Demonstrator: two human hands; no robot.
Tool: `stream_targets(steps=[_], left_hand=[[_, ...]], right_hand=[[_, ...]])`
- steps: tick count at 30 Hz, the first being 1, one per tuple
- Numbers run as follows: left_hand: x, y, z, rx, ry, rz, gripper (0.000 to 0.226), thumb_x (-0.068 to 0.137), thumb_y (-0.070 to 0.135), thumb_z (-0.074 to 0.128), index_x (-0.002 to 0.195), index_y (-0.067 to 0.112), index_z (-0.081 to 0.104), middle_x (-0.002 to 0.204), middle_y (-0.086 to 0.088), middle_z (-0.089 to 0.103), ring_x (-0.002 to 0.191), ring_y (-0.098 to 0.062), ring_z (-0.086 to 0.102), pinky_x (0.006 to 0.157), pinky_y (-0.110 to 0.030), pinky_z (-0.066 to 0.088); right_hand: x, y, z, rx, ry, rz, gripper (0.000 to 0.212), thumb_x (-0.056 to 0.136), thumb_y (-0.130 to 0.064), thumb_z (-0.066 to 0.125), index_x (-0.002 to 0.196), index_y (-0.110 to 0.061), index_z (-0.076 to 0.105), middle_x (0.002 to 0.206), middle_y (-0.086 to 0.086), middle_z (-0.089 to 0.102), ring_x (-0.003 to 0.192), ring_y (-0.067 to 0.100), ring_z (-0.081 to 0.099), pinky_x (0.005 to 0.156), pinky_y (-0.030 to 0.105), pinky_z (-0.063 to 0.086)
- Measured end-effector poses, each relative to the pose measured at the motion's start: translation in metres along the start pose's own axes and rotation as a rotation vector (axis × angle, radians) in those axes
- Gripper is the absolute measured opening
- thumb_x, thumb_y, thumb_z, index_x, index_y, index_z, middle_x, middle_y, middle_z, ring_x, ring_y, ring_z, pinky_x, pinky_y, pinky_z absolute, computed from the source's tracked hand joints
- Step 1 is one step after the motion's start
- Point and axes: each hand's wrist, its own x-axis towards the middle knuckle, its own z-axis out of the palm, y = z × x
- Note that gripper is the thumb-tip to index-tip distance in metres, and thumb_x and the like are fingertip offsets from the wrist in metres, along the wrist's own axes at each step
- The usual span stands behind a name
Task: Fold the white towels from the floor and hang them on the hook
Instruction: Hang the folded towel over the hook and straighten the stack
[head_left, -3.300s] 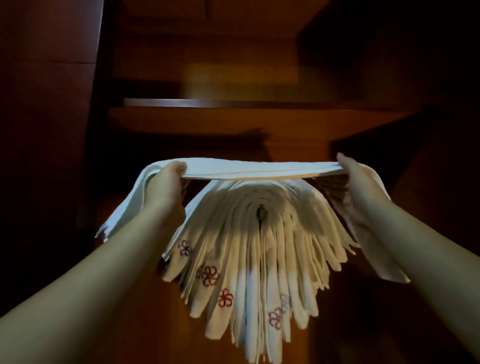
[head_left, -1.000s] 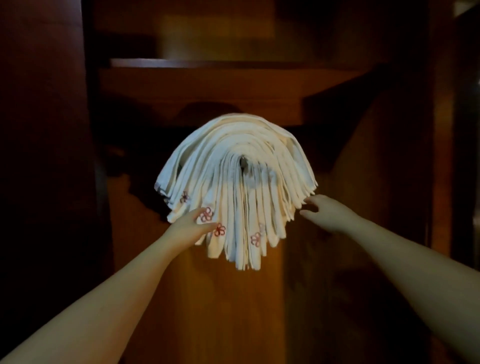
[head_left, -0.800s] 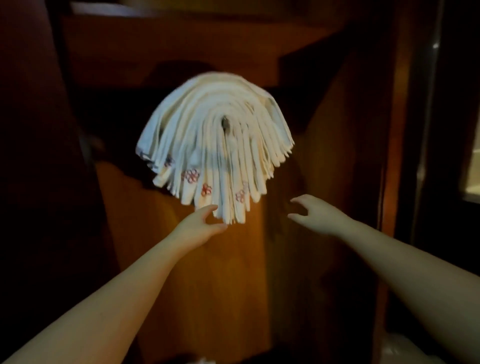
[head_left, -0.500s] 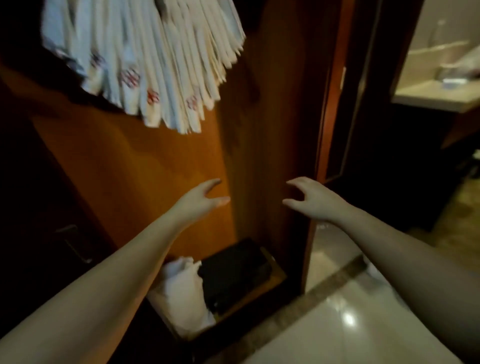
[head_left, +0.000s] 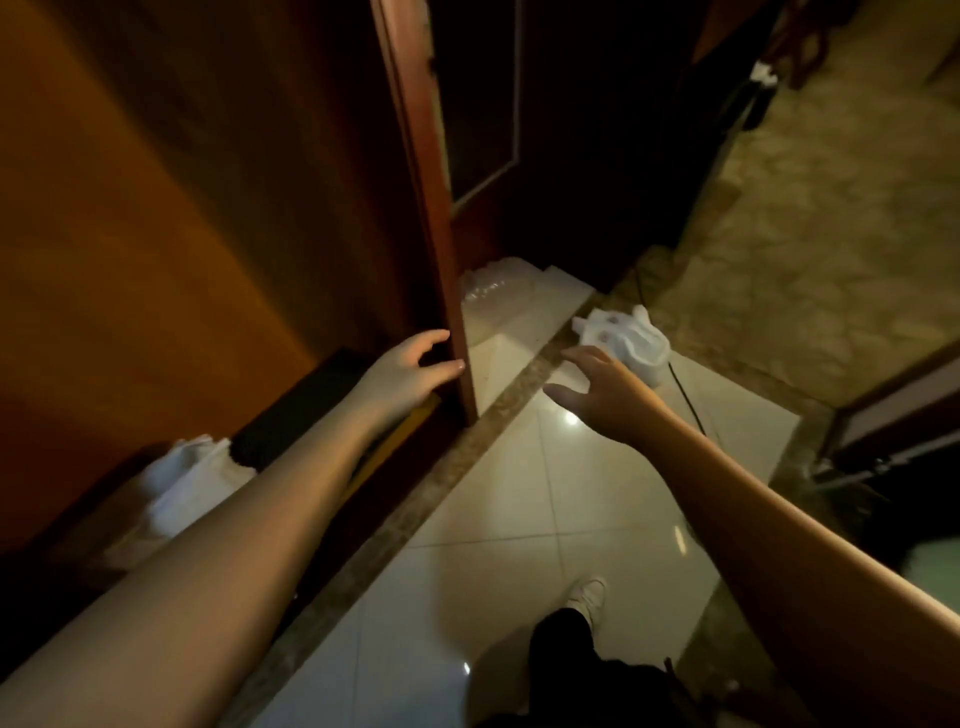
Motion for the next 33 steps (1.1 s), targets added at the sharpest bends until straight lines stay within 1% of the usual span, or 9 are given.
stream_targets(steps=[3,7,10,13,16,19,22,28,33], left_hand=[[0.046,0.020,0.044,-0.038,-0.050,-0.030,0.057,0.093,0.047,0.064,0.146,0.040,0.046,0.154,0.005,0.043,0.141,-0.017,0.039,0.099,-0.033,0.031],[0.102,0.050,0.099,-0.093,-0.131,-0.074,0.056,0.089,0.048,0.066,0.142,0.040,0.051,0.152,0.005,0.046,0.136,-0.011,0.042,0.092,-0.026,0.036],[0.146,0.071,0.137,-0.061,-0.200,-0.093,0.059,0.086,0.050,0.066,0.142,0.035,0.052,0.152,0.002,0.047,0.139,-0.015,0.043,0.104,-0.033,0.036],[0.189,0.086,0.174,-0.021,-0.255,-0.125,0.054,0.093,0.041,0.066,0.143,0.029,0.052,0.150,-0.001,0.049,0.137,-0.018,0.046,0.107,-0.035,0.038],[0.229,0.096,0.208,0.023,-0.285,-0.169,0.050,0.095,0.037,0.064,0.142,0.023,0.053,0.145,-0.005,0.054,0.132,-0.021,0.051,0.111,-0.043,0.041],[0.272,0.104,0.241,0.072,-0.315,-0.206,0.048,0.097,0.030,0.064,0.141,0.016,0.054,0.143,-0.008,0.056,0.130,-0.023,0.052,0.110,-0.036,0.040],[0.322,0.110,0.270,0.102,-0.367,-0.217,0.047,0.098,0.025,0.063,0.141,0.010,0.054,0.142,-0.010,0.056,0.130,-0.023,0.052,0.104,-0.029,0.038],[0.450,0.122,0.313,0.161,-0.457,-0.224,0.045,0.098,0.029,0.061,0.140,0.015,0.055,0.142,-0.005,0.056,0.129,-0.024,0.052,0.110,-0.037,0.041],[0.570,0.131,0.343,0.249,-0.560,-0.251,0.043,0.099,0.031,0.060,0.138,0.016,0.056,0.137,-0.007,0.059,0.123,-0.025,0.056,0.101,-0.033,0.045]], right_hand=[[0.017,0.055,-0.012,0.037,-0.021,0.086,0.065,0.093,-0.053,0.062,0.146,-0.018,0.049,0.152,0.003,0.046,0.138,0.022,0.043,0.105,0.031,0.034],[0.038,0.130,-0.030,0.073,-0.102,0.195,0.062,0.096,-0.046,0.062,0.146,-0.014,0.047,0.152,0.005,0.045,0.139,0.023,0.041,0.112,0.034,0.033],[0.054,0.186,-0.044,0.082,-0.129,0.275,0.062,0.095,-0.046,0.063,0.146,-0.014,0.049,0.151,0.006,0.046,0.138,0.023,0.044,0.111,0.034,0.033],[0.073,0.236,-0.053,0.068,-0.144,0.362,0.061,0.095,-0.047,0.063,0.145,-0.014,0.050,0.149,0.005,0.048,0.136,0.024,0.045,0.109,0.034,0.035],[0.092,0.281,-0.056,0.063,-0.167,0.461,0.061,0.094,-0.050,0.062,0.144,-0.017,0.051,0.148,0.005,0.049,0.135,0.024,0.046,0.108,0.036,0.037],[0.114,0.324,-0.052,0.065,-0.208,0.536,0.060,0.094,-0.051,0.062,0.143,-0.017,0.053,0.147,0.006,0.050,0.133,0.024,0.048,0.106,0.036,0.039],[0.146,0.365,-0.050,0.086,-0.230,0.612,0.060,0.093,-0.051,0.061,0.142,-0.017,0.053,0.146,0.007,0.050,0.132,0.025,0.049,0.105,0.035,0.039],[0.242,0.436,-0.051,0.176,-0.270,0.757,0.060,0.094,-0.054,0.057,0.144,-0.020,0.051,0.150,0.006,0.047,0.133,0.025,0.048,0.103,0.035,0.039],[0.322,0.482,-0.053,0.292,-0.293,0.896,0.058,0.097,-0.050,0.054,0.146,-0.018,0.049,0.152,0.005,0.046,0.133,0.025,0.049,0.104,0.037,0.040]])
